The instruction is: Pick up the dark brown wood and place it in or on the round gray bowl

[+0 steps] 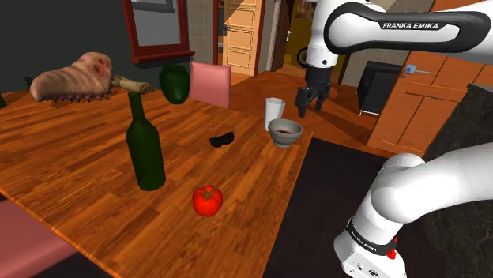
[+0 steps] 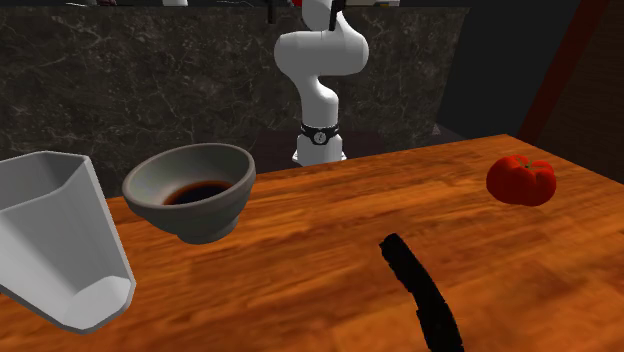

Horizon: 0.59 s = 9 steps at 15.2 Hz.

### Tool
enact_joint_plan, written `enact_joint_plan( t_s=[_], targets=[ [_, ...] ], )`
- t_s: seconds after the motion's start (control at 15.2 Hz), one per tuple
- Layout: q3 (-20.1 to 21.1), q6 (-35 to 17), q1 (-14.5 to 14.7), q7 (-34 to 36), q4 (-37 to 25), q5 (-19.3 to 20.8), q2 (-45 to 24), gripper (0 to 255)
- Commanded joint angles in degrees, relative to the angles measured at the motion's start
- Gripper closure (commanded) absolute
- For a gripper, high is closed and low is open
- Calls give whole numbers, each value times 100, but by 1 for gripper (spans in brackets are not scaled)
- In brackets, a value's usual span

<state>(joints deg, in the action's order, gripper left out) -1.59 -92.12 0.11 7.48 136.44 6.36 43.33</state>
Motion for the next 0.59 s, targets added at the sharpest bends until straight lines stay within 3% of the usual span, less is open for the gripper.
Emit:
enact_joint_plan(
  t_s=[0.0, 0.53],
  targets=[
    [0, 0, 0, 0, 0, 0, 0, 0],
    [-75, -758, 300, -600, -892, -46, -1928, 0]
  ],
)
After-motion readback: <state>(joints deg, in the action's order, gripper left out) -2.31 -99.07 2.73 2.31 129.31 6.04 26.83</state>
